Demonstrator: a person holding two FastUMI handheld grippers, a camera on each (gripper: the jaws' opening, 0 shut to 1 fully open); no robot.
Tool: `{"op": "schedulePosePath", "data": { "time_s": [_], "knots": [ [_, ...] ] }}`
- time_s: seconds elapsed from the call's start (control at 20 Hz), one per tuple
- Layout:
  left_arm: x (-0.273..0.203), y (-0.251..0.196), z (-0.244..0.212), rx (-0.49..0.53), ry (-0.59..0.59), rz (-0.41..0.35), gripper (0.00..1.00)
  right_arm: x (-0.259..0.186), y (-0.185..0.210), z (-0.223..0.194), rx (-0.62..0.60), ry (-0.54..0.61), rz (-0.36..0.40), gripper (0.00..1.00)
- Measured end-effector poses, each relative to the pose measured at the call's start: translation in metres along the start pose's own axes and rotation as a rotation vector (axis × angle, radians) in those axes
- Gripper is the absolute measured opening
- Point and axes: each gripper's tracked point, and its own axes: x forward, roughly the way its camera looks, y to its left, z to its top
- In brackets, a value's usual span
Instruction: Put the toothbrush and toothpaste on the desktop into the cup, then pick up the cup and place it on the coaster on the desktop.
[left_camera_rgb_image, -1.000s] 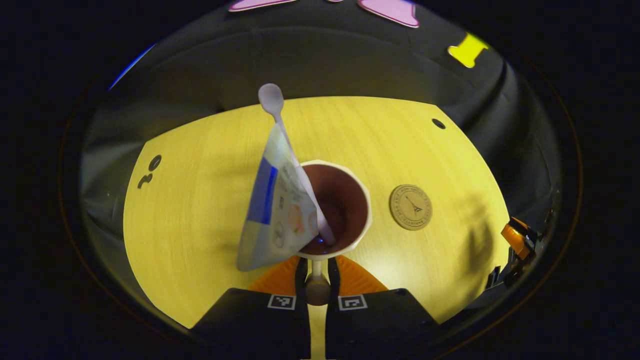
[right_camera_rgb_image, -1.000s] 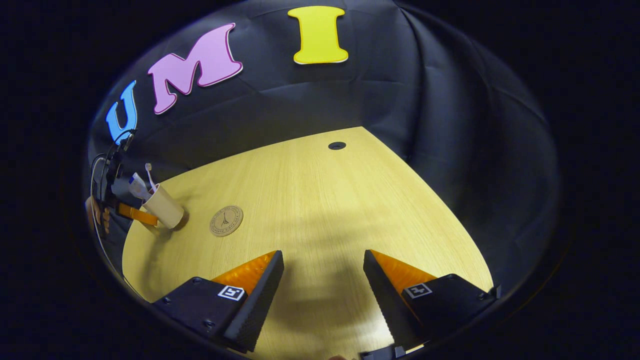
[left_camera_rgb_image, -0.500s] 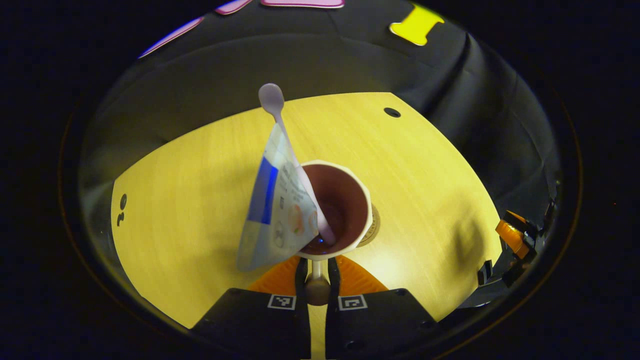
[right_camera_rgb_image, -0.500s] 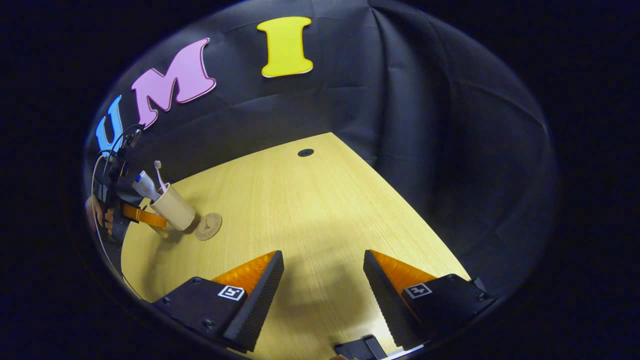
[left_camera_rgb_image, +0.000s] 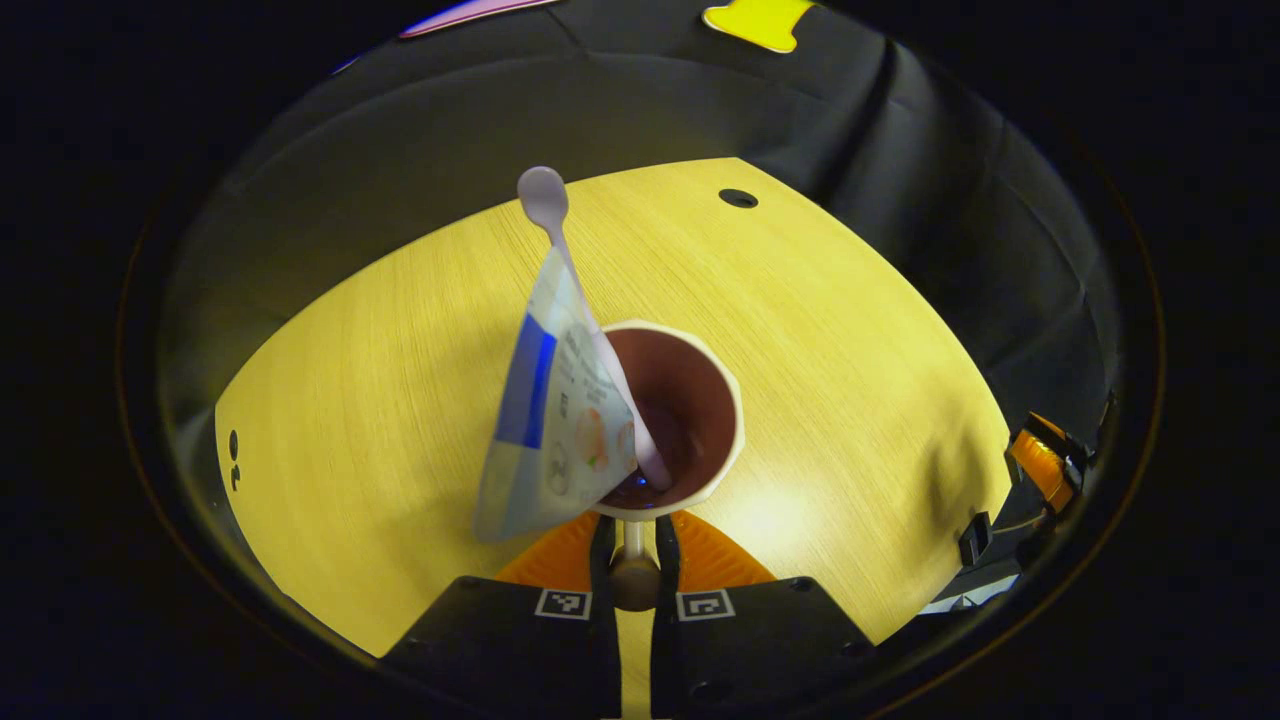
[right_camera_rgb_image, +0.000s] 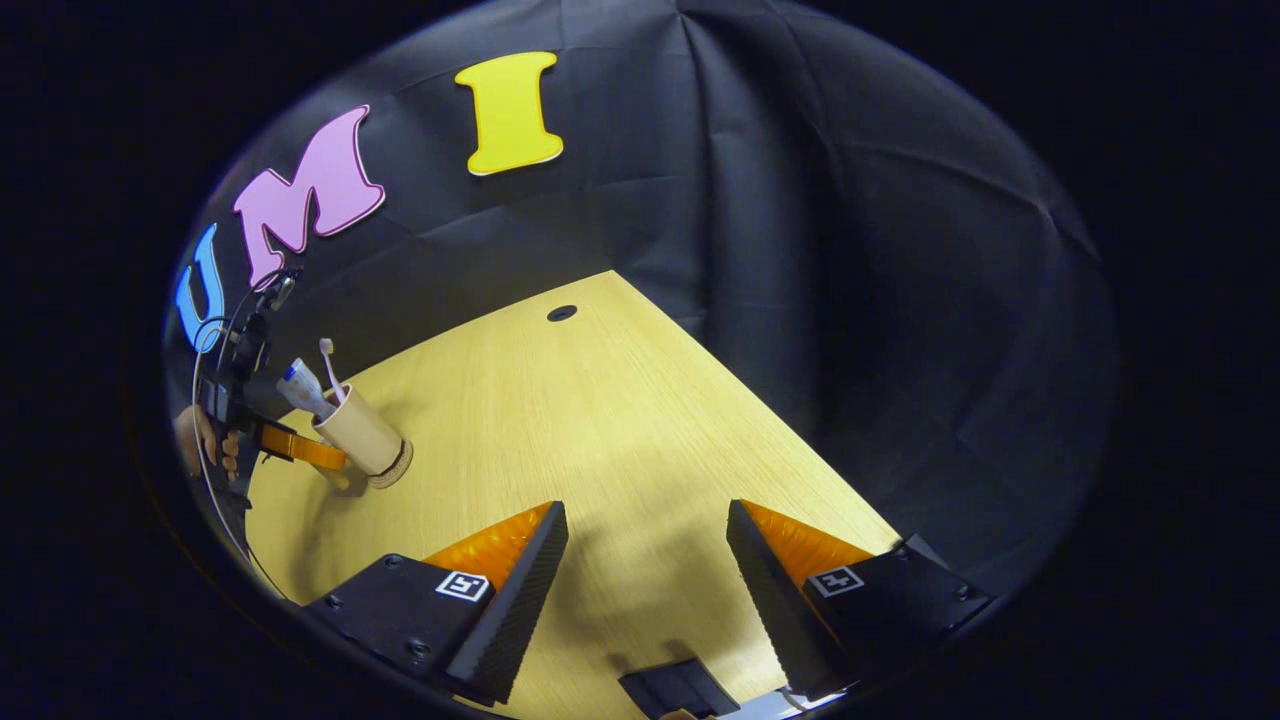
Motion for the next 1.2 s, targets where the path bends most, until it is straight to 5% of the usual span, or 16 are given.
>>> {"op": "schedulePosePath", "data": {
  "time_s": [0.4,0.65,1.2],
  "knots": [
    [-0.012,-0.001,0.005,-0.023,-0.042,0.023,0.29,-0.015,0.001,0.001,0.002,-0.026,0.003,0.99],
    [-0.067,-0.002,0.015,-0.069,-0.197,0.044,0.99,-0.037,0.023,0.017,-0.044,-0.068,0.040,0.99],
    [-0.294,0.014,-0.061,-0.185,-0.673,0.244,0.98,-0.143,0.117,0.078,-0.123,-0.234,0.168,0.98]
  ]
}}
